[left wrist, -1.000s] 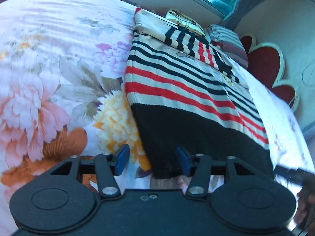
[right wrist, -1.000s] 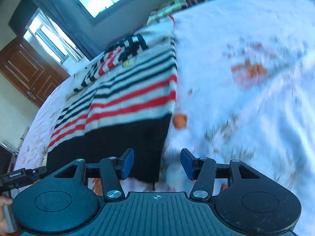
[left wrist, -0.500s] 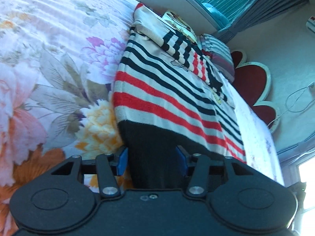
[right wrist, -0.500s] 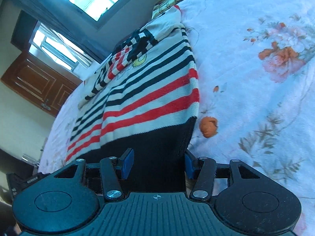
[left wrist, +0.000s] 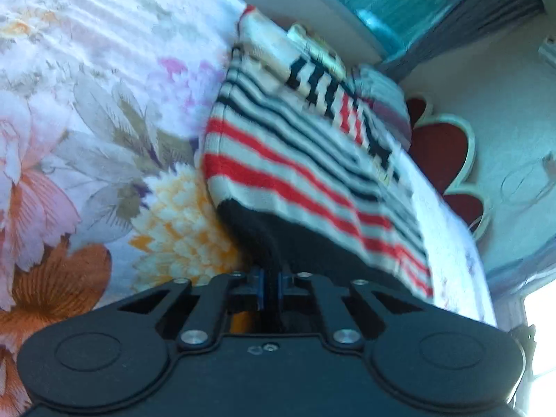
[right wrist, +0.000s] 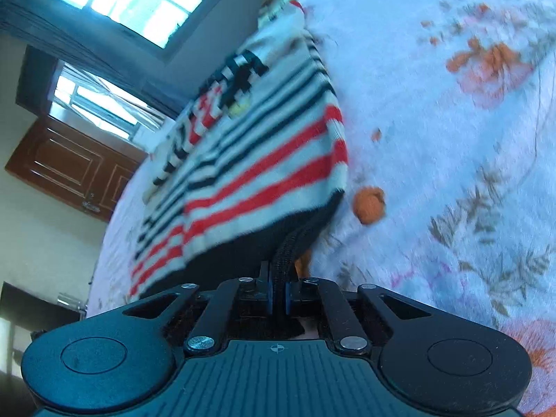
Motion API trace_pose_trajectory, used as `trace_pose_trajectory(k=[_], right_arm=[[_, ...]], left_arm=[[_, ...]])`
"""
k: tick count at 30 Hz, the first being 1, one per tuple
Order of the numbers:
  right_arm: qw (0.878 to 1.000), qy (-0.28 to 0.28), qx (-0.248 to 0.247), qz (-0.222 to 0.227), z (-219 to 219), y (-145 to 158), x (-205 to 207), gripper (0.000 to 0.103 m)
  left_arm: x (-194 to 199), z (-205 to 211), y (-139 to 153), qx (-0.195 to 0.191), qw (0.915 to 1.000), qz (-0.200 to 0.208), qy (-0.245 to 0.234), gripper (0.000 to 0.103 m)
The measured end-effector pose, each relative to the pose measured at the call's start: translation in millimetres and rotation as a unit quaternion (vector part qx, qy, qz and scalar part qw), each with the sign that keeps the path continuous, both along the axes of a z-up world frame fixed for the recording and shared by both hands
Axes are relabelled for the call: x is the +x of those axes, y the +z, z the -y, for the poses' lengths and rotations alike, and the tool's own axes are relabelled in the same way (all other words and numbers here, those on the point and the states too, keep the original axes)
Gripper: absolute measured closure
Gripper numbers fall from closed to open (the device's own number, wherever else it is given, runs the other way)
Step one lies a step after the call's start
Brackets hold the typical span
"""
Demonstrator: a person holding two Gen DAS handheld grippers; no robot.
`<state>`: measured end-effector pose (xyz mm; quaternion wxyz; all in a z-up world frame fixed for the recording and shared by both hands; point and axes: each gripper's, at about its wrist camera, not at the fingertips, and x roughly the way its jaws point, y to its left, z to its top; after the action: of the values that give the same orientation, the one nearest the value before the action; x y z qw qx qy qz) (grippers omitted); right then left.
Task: Fold small clothes
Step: 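Lift the hem with both tools and fold it toward the collar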
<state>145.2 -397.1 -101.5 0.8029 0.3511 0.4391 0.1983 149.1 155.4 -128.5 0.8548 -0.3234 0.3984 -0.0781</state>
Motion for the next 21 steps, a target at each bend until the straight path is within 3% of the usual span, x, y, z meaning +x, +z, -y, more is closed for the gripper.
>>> trace_pose_trajectory(k=[3,5,7,10,13,21], right_arm=[[0.998,0.011,-0.001,0.066,8.9,34.5,-14.0,0.098],[0.996,0.014,0.004,0.090,13.1,40.1,-22.6,0.098],[0.997,0.008,-0.005,0.070,14.8,23.5,-20.6,0.098],[0.999,0.002,-0.047,-0.019,7.5,-16.8,-9.1,0.098],[1.000,-0.001,-0.025,0.011,6.0,-6.2,-15.5,0.098],[0.998,0.019,-0.031,0.052,4.7,28.7,1.0,0.098]], left_arm=[[-22.9,-3.2,26.1,-0.003,0.9980,0.063,0.006,0.098],[-32.1,-2.8,32.4,0.011,0.9972,0.074,0.010,0.098],[-29.0,-1.0,22.3,0.025,0.9981,0.055,0.010,0.098],[-16.6,4.0,-9.9,0.037,0.9992,0.000,0.015,0.098],[-20.0,-0.7,-13.6,0.006,0.9992,0.006,0.038,0.098],[-17.7,5.3,18.4,0.019,0.9982,0.032,0.047,0.098]])
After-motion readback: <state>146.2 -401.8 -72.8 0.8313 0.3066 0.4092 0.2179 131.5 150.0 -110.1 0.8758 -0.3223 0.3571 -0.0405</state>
